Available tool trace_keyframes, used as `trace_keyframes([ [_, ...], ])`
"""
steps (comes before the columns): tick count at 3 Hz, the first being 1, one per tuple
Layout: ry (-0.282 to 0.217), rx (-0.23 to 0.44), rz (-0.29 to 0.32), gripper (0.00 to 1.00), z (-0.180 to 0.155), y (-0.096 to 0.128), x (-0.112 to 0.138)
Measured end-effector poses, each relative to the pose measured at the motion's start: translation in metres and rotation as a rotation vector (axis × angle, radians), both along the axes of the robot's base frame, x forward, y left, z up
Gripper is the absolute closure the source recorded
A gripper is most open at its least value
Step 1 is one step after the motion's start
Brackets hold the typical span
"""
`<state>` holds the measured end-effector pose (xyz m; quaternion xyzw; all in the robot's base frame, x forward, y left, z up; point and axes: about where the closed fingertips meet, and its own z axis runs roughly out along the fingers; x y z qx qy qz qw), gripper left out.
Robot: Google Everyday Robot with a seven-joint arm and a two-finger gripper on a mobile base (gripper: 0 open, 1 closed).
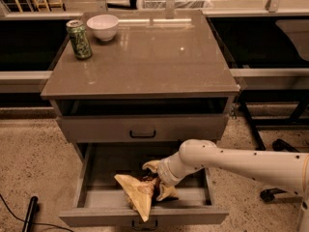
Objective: Pick brown chip bag from middle drawer and place on counter
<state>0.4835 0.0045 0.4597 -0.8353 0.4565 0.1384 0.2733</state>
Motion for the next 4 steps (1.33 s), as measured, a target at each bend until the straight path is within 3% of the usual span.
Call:
trace_keyframes([
  [1,-0.003,0.007,0.045,0.50,-0.012,0.013,-0.003],
  [2,0.029,0.101,0.065,0.75,-0.012,0.019,-0.005],
  [3,0.005,0.278,0.107,0.97,0.049,0.016,-0.011],
  [4,-0.172,0.395,0.202,1.00,0.142,0.012,-0.034],
])
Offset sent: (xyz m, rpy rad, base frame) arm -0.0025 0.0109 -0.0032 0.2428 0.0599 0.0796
